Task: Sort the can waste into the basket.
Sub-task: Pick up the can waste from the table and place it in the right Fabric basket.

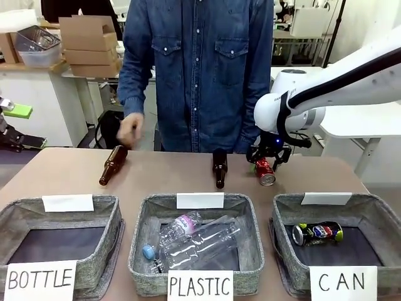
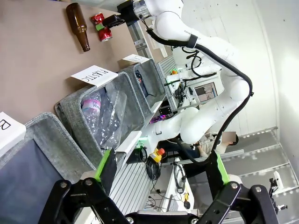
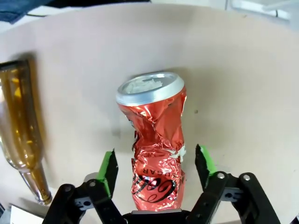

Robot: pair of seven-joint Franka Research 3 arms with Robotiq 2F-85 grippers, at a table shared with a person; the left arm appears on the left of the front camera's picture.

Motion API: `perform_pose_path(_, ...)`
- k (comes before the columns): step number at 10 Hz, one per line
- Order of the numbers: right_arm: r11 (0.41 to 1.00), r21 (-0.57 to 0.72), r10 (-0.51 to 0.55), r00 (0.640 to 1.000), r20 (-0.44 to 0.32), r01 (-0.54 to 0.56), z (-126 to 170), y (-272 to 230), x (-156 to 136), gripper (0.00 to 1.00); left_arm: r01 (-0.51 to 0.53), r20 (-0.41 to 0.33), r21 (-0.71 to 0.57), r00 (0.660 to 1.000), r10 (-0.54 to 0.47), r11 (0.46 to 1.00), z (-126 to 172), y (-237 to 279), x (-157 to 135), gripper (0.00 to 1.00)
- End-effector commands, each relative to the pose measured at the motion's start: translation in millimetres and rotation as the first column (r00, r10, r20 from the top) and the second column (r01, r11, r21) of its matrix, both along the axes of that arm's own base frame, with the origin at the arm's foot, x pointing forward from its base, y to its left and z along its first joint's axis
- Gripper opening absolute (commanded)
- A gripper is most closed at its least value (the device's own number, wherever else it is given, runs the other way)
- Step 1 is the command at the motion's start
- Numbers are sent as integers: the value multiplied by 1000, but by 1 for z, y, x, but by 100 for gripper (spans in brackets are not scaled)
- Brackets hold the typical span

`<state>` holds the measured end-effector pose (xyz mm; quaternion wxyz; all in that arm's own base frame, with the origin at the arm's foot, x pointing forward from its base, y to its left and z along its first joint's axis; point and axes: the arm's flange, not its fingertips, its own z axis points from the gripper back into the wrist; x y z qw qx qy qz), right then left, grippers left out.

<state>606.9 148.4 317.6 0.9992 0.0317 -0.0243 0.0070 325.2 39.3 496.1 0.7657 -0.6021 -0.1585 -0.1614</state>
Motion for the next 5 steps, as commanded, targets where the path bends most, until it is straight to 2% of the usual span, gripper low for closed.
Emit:
perform_pose_path(1, 999, -20, 25, 1000, -7, -25, 5, -1, 0, 0, 10, -2, 7, 1000, -10, 1000, 2, 1, -4, 100)
perform_pose_path(2, 999, -44, 25, 1000, 0, -24, 4, -1, -1, 35, 10, -2, 7, 1000, -10, 1000, 2, 1, -4, 100)
perform_pose_path(3, 998, -51, 25, 1000, -2, -25, 3, -1, -1, 0, 10, -2, 7, 1000, -10, 1000, 2, 1, -4, 100)
perform_pose_path(5, 998, -51, 22, 1000, -2, -22, 3, -1, -1, 3, 10, -2, 7, 1000, -10, 1000, 2, 1, -4, 100)
